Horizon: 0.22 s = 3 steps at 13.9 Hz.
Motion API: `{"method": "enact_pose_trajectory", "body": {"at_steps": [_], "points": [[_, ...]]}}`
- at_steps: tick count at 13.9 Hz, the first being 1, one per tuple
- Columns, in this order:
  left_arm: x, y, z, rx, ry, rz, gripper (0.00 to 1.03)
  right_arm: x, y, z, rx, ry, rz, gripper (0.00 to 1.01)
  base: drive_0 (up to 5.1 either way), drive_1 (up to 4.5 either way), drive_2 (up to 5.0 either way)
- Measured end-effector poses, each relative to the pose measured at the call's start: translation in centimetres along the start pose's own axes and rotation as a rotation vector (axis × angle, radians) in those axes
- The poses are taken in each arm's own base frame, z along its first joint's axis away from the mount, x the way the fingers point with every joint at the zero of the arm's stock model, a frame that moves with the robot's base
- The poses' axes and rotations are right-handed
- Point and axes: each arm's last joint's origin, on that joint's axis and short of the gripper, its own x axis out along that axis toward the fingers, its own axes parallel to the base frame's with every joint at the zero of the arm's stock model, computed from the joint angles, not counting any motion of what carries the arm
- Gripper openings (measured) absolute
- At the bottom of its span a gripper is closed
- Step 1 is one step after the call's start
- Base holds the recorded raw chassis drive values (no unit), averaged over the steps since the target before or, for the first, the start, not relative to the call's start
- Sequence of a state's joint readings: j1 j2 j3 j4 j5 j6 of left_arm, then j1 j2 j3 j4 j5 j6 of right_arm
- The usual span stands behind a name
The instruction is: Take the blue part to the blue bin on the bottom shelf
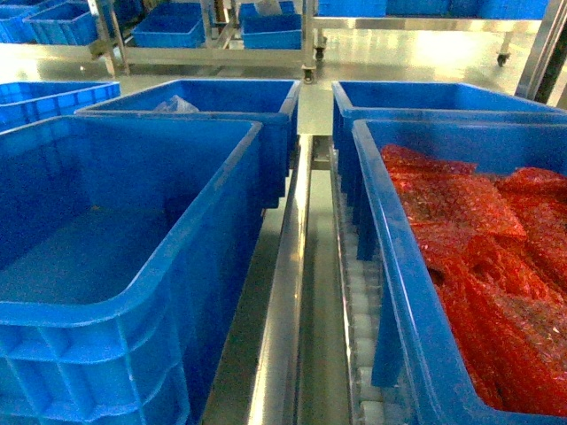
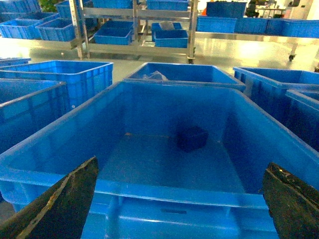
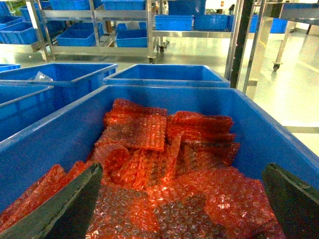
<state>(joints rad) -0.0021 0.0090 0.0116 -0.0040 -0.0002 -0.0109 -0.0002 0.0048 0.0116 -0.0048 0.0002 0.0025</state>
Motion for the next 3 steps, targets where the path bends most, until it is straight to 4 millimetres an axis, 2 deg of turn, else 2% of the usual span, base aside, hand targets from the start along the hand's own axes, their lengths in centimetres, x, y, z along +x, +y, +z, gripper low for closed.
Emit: {"method": "enact_pose_trajectory", "body": {"at_steps": [3], "points": [[0.00, 0.00, 0.00, 0.000, 0.000, 0.000, 0.98, 0.00, 0.00, 0.00, 0.000, 0.000, 0.000, 0.98, 0.0, 0.00, 0.0]]}}
